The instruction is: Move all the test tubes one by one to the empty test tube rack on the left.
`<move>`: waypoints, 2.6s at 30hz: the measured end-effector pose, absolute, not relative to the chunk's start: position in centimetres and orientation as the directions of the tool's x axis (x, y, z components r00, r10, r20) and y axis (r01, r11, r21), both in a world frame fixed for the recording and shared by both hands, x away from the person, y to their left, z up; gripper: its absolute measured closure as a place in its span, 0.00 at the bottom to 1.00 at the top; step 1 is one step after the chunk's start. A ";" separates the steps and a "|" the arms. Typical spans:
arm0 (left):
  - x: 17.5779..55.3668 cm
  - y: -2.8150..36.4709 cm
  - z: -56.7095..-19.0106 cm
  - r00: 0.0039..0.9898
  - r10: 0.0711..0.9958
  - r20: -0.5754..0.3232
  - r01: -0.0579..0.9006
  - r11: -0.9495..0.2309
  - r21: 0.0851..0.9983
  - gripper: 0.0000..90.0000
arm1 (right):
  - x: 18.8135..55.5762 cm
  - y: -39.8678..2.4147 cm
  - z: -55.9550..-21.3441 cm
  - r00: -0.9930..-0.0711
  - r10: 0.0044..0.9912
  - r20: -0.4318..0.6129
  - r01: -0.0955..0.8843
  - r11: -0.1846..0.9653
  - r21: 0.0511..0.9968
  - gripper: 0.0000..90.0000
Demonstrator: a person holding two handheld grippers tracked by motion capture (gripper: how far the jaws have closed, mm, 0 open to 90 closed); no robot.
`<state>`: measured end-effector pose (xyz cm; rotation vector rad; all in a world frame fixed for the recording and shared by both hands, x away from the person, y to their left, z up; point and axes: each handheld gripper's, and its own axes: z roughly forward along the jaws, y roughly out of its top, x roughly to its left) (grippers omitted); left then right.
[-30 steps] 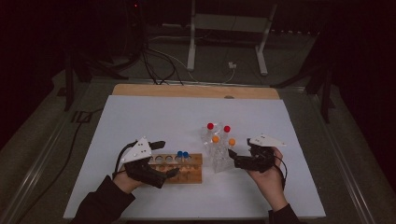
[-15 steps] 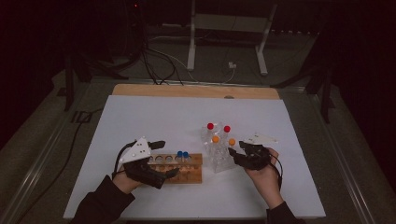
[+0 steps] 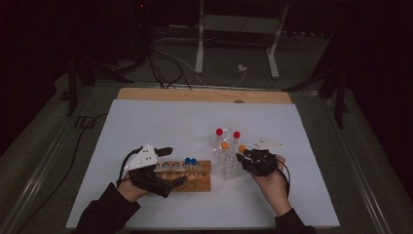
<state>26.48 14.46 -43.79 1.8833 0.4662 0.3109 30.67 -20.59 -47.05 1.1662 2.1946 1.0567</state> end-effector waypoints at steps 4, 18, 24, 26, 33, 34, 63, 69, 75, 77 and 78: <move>26.5 14.4 -43.8 0.886 0.463 -0.004 0.166 -0.310 0.936 0.01 | 30.8 -20.3 -47.0 -0.546 0.837 -0.040 0.502 0.365 0.784 0.81; 26.4 14.3 -43.8 0.890 0.455 -0.008 0.172 -0.320 0.932 0.01 | 30.3 -20.7 -46.0 -0.541 0.840 -0.044 0.468 0.344 0.814 0.83; 26.4 14.3 -43.7 0.891 0.454 -0.011 0.174 -0.318 0.932 0.01 | 29.6 -21.0 -44.7 -0.538 0.841 -0.052 0.434 0.329 0.839 0.83; 26.4 14.3 -43.7 0.891 0.454 -0.012 0.175 -0.318 0.932 0.01 | 29.3 -21.1 -44.2 -0.535 0.843 -0.053 0.419 0.320 0.850 0.83; 26.3 14.2 -43.6 0.895 0.446 -0.015 0.175 -0.319 0.932 0.01 | 28.2 -21.3 -42.6 -0.531 0.844 -0.070 0.372 0.307 0.876 0.82; 26.3 14.2 -43.6 0.896 0.444 -0.014 0.173 -0.319 0.932 0.01 | 28.0 -21.3 -42.3 -0.532 0.843 -0.072 0.364 0.305 0.880 0.83; 24.9 13.2 -42.5 0.917 0.398 -0.021 0.164 -0.330 0.930 0.02 | 23.7 -15.1 -42.8 -0.784 0.620 -0.030 0.323 0.449 0.833 0.82; 24.3 12.6 -42.2 0.929 0.370 -0.009 0.144 -0.338 0.930 0.06 | 23.0 -13.5 -43.5 -0.825 0.564 -0.022 0.312 0.488 0.815 0.83; 23.7 12.2 -42.1 0.939 0.344 0.005 0.120 -0.340 0.933 0.18 | 22.3 -12.1 -43.9 -0.853 0.521 -0.015 0.300 0.514 0.803 0.82; 23.6 12.1 -42.1 0.942 0.335 0.007 0.115 -0.345 0.931 0.22 | 22.2 -11.8 -44.1 -0.861 0.509 -0.008 0.299 0.519 0.801 0.82; 23.6 12.0 -42.2 0.943 0.333 0.010 0.114 -0.350 0.930 0.26 | 22.2 -11.7 -44.1 -0.863 0.506 -0.007 0.300 0.522 0.799 0.82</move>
